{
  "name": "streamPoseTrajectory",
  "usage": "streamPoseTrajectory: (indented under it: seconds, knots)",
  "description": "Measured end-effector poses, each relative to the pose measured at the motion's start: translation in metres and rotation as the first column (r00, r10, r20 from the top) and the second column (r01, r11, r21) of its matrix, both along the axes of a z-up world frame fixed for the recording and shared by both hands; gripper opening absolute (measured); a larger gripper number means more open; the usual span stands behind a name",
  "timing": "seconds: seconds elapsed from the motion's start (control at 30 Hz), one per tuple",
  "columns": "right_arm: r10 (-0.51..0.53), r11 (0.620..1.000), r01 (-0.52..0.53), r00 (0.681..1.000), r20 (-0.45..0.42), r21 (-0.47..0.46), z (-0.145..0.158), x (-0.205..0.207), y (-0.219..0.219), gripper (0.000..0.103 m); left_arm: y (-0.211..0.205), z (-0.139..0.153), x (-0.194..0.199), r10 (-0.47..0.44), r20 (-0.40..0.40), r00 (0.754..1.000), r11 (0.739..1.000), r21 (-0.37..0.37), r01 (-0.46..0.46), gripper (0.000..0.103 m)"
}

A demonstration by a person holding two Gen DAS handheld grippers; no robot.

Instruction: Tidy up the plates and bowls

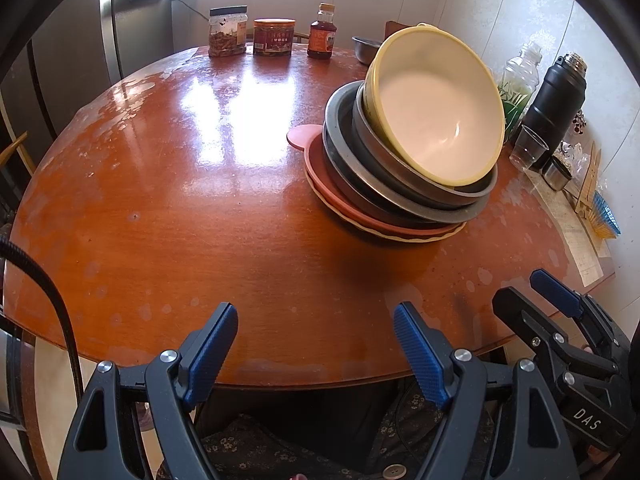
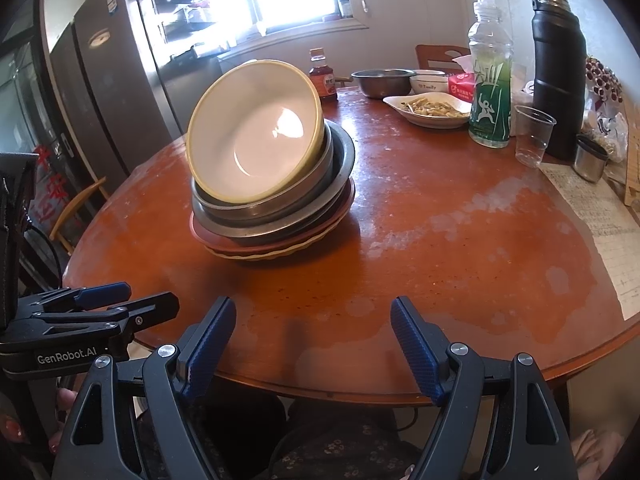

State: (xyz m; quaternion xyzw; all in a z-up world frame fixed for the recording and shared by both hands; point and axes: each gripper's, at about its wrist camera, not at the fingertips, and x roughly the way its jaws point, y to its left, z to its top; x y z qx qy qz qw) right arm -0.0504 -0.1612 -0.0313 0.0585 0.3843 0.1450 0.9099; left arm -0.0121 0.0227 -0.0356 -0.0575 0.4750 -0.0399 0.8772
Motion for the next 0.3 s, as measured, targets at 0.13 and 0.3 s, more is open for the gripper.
streamPoseTrajectory:
  seconds: [0.13, 0.3]
  knots:
    - [-0.011, 1.0, 0.011, 1.0, 0.004, -0.002, 0.001, 0.002, -0.003, 0.081, 0.003, 0.0, 0.0, 0.006, 0.003, 1.0, 1.0, -0.002, -0.006, 0.08]
    - [-0.047, 0.999, 0.047, 0.999, 0.016, -0.013, 0.004, 0.009, -0.015, 0.081, 0.017, -0.002, 0.006, 0.045, -0.006, 0.999, 0.999, -0.008, -0.045, 0.08]
